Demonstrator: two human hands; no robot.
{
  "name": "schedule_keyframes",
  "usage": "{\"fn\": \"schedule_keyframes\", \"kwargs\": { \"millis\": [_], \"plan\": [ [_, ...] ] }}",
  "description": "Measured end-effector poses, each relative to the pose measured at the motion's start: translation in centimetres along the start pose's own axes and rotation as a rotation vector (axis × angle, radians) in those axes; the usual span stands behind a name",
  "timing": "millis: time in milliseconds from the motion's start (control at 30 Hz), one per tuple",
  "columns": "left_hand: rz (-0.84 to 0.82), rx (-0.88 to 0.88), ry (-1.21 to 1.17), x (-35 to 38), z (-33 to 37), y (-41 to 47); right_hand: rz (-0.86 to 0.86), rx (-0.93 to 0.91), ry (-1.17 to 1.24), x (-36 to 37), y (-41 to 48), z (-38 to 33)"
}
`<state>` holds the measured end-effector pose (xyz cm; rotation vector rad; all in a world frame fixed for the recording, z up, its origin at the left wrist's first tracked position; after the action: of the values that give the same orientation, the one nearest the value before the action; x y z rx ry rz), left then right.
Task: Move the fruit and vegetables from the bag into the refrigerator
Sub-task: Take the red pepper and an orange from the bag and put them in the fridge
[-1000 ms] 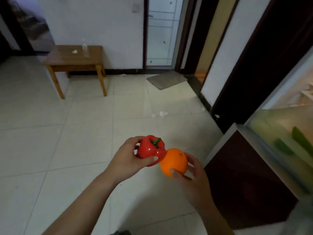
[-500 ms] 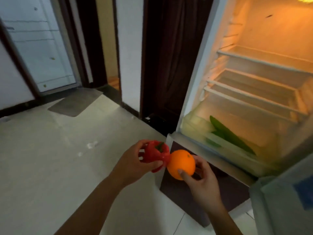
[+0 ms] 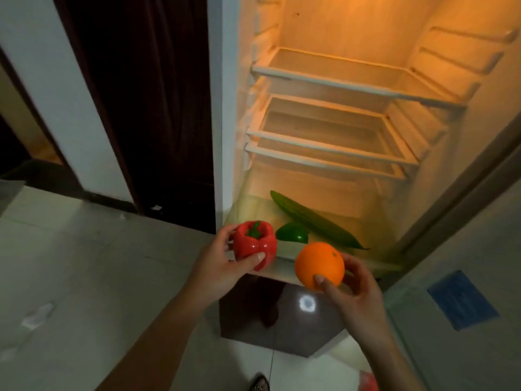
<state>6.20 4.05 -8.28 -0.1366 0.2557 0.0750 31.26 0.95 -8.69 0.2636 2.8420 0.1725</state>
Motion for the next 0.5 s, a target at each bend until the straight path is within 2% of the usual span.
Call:
{"fn": "schedule_keyframes", "kwargs": {
  "millis": [100, 267, 367, 500],
  "plan": [
    [0.021, -0.01, 0.003, 1.2, 0.6, 4.3, 0.016, -0.009, -0.03, 0.0, 4.5, 0.4],
    [-0.007, -0.02, 0.169, 3.9, 1.4, 11.0, 0.012, 0.003, -0.042, -0.8, 10.8, 2.0],
    [-0.037, -0.027, 0.192, 5.7, 0.8, 14.0, 0.011, 0.044, -0.039, -1.4, 12.8, 3.5],
    [-0.042, -0.121, 0.184, 7.2, -1.5, 17.1, 0.028, 0.084, -0.039, -1.6, 14.2, 4.9]
  ]
}}
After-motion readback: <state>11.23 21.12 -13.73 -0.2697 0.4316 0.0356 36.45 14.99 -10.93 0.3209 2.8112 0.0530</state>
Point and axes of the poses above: each hand's wrist, its own y-axis towards the middle knuckle, its own x-axis out of the palm, z = x × y, the point moved 4 cm from there along y, towards the middle knuckle, and after that the axes turned 7 degrees about -x, right-handed, at the moved point
